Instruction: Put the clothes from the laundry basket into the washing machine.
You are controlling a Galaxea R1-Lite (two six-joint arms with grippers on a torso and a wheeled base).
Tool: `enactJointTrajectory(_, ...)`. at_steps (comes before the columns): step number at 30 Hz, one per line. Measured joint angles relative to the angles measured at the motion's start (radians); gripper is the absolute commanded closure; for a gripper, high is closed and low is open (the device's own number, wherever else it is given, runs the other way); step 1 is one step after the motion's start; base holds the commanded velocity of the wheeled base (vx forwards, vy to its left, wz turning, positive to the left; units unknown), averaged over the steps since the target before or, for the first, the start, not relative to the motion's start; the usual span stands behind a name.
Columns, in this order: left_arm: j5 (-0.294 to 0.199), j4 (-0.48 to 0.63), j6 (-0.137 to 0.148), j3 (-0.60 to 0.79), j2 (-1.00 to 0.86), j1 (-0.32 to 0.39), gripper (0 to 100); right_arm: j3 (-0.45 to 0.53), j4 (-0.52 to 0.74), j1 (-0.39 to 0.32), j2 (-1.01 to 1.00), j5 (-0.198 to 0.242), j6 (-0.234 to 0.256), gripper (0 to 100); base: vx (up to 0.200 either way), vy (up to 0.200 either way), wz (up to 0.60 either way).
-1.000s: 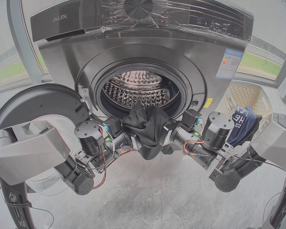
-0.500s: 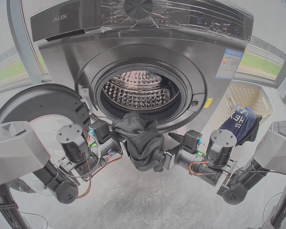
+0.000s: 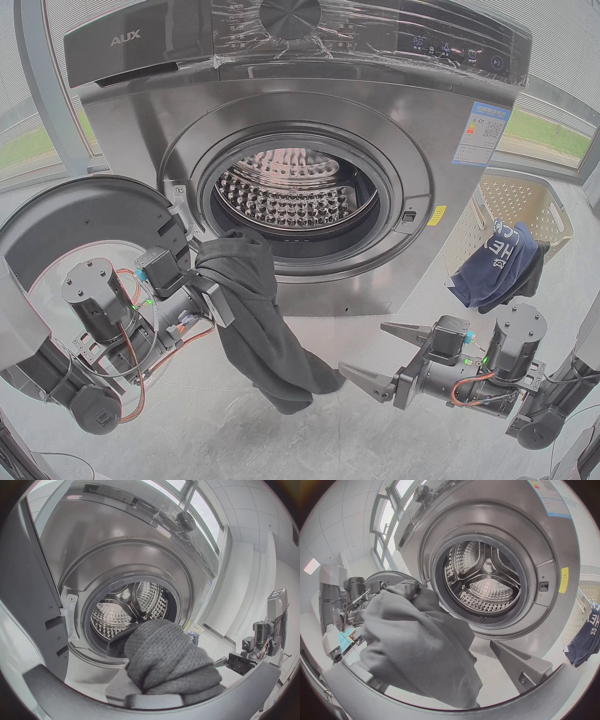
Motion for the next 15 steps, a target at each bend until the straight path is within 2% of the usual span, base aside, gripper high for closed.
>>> enactJointTrajectory(7,0.0,-0.003,0.003,0.011,-0.027,-0.028,100,0.02,-0.066,-0.02,-0.013,0.006,-0.006,0,0.0,0.0,0.0)
enactJointTrajectory(12,0.062,-0.004,0.012,0.017,-0.021,-0.07,100,0.003,-0.077,-0.043,0.009,0.002,-0.005,0,0.0,0.0,0.0)
enactJointTrajectory(15,0.075,-0.004,0.015,0.022,-0.013,-0.088,100,-0.002,-0.079,-0.05,0.013,-0.014,-0.005,0,0.0,0.0,0.0)
